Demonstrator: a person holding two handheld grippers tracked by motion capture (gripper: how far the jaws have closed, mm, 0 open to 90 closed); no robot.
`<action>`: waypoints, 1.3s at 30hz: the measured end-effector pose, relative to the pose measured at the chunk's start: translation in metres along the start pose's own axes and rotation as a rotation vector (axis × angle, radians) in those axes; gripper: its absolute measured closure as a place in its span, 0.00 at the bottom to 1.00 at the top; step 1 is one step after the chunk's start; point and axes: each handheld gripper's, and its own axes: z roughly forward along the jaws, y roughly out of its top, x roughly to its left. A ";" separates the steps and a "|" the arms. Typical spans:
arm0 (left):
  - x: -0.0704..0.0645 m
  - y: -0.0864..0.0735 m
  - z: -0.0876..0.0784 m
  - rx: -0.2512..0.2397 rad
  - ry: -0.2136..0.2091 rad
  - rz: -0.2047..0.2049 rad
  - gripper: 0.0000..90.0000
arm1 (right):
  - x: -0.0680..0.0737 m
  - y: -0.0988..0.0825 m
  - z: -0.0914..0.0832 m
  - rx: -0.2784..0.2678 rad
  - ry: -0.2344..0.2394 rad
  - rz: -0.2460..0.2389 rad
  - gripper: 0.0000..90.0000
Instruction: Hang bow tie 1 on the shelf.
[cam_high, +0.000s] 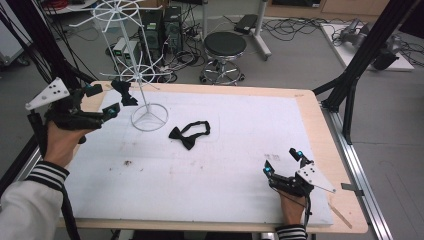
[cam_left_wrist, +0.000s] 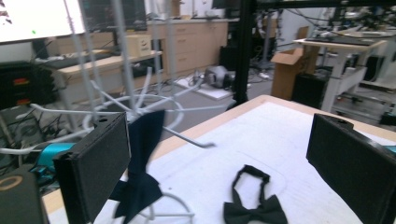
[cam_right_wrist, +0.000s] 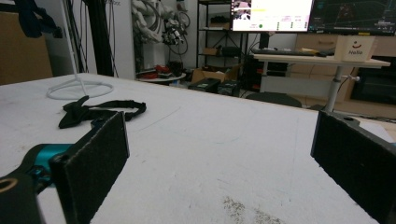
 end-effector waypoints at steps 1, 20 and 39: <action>-0.002 -0.003 0.000 0.002 -0.006 0.007 0.08 | 0.000 0.000 0.000 0.000 0.000 0.000 0.04; -0.037 -0.044 0.002 -0.029 -0.052 0.019 0.08 | 0.000 0.000 0.000 -0.005 -0.003 0.004 0.04; -0.057 -0.082 0.009 -0.006 -0.064 -0.013 0.08 | 0.000 0.000 0.000 -0.005 -0.003 0.005 0.04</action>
